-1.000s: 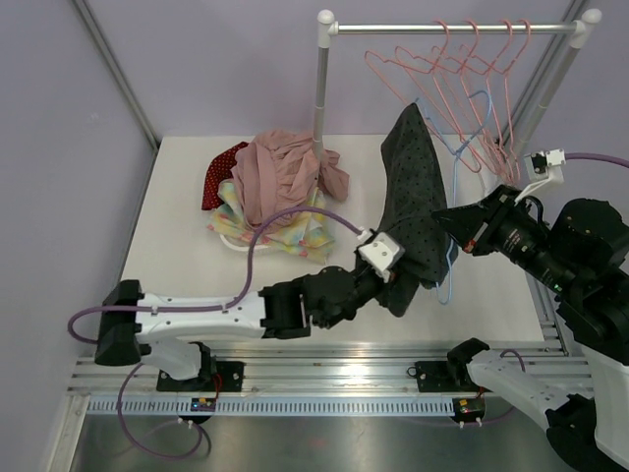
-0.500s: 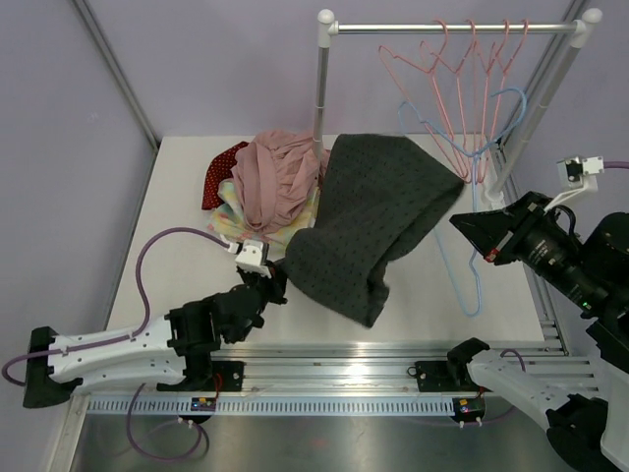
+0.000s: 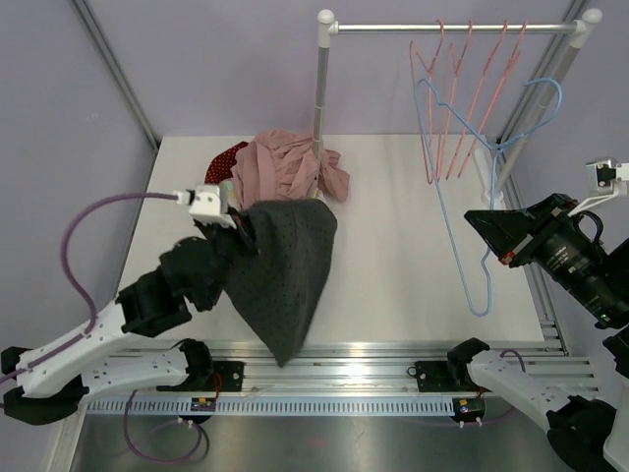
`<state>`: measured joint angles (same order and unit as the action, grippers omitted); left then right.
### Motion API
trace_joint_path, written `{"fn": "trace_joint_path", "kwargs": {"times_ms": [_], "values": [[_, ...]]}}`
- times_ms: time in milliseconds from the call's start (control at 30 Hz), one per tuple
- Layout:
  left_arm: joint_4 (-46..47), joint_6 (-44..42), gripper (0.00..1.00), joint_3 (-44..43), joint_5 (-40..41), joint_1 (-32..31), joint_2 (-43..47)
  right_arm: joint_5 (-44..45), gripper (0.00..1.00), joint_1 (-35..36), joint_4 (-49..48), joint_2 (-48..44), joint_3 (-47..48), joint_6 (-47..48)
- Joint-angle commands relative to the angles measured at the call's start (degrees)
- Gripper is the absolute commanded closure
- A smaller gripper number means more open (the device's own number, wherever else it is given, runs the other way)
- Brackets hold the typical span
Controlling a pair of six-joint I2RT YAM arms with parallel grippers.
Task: Remove the skirt from the hanger
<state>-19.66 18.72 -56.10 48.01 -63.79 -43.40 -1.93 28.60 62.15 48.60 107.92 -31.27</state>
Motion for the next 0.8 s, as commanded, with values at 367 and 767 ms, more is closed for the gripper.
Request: {"fn": "trace_joint_path", "kwargs": {"times_ms": [367,767], "values": [[2.7,-14.2,1.00,-51.9,-30.0,33.7,-34.5,1.7,1.00,0.1,-4.0,-2.8,-7.2,-0.2],[4.5,-0.2,0.77,-27.7,-29.5,41.4,-47.4,1.6,1.00,0.1,-2.8,-1.9,-6.7,0.8]]}}
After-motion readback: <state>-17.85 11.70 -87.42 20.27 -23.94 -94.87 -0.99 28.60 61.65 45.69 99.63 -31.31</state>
